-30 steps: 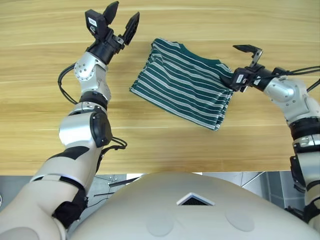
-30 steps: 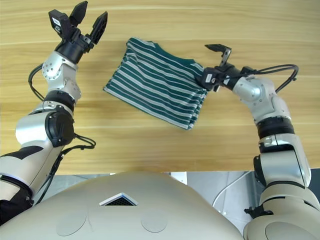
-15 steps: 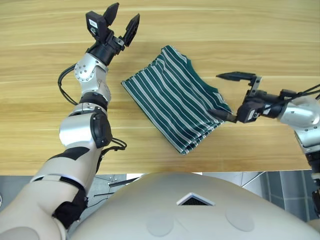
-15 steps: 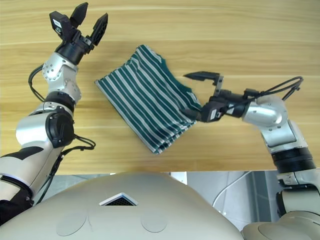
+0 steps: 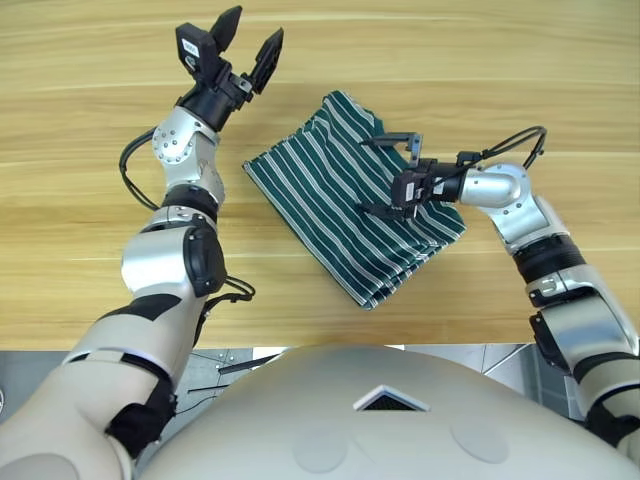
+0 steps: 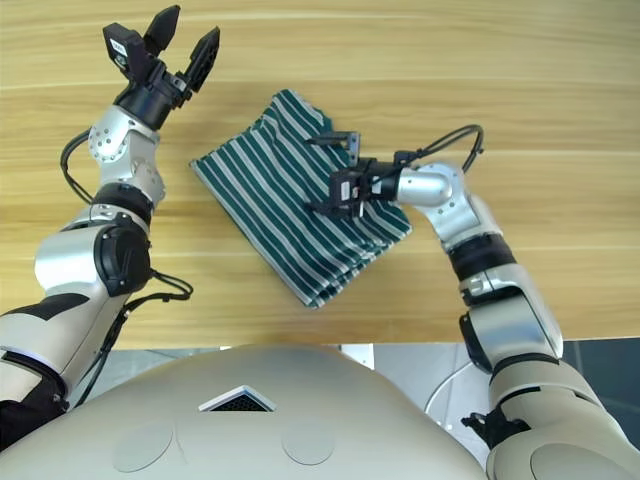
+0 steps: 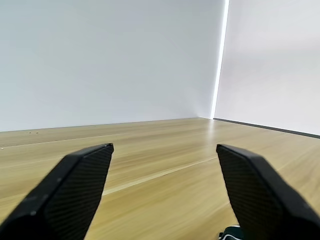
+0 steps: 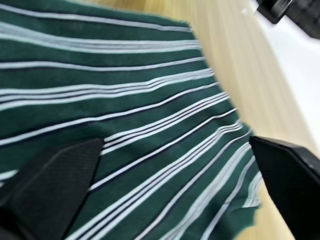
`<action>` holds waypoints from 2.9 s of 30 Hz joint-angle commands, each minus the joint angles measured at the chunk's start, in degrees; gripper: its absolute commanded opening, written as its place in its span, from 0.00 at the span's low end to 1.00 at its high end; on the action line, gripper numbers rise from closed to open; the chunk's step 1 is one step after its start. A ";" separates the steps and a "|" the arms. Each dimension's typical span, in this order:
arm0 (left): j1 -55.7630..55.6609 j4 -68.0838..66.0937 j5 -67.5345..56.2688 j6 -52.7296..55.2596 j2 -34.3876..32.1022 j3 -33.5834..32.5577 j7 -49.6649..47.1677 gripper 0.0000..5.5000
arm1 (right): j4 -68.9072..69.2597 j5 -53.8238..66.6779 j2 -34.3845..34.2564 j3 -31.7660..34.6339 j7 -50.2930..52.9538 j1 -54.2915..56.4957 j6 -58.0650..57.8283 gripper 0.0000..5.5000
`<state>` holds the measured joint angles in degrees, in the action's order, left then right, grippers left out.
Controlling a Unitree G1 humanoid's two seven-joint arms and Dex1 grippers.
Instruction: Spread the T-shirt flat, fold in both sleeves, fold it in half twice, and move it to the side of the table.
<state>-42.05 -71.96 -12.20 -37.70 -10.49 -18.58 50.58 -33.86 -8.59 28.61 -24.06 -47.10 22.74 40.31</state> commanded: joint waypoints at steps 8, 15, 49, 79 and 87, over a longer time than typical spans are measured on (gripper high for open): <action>-0.22 0.30 -0.73 -0.11 -0.11 0.09 0.16 0.70 | -28.48 -0.87 -12.30 9.64 25.47 10.93 -6.33 0.98; 0.15 0.42 -0.85 -0.39 0.04 0.13 0.12 0.70 | -32.63 -0.90 -15.74 14.71 38.38 11.55 -12.17 0.98; 1.72 1.78 0.93 -4.76 0.02 2.58 -0.13 0.70 | 20.59 -12.12 1.37 1.57 17.48 -14.55 -7.49 0.98; 36.29 47.56 14.91 -13.80 -27.84 26.38 24.38 0.70 | 23.77 -0.64 26.00 11.30 -3.78 -30.51 3.85 0.98; 39.34 55.38 19.12 -12.23 -30.15 34.39 19.42 0.70 | 25.86 0.02 25.18 7.18 -3.86 -29.98 3.49 0.98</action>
<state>-3.79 -17.28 5.21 -50.97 -38.53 14.01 70.12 -8.02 -6.28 54.08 -14.41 -49.04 -5.75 44.63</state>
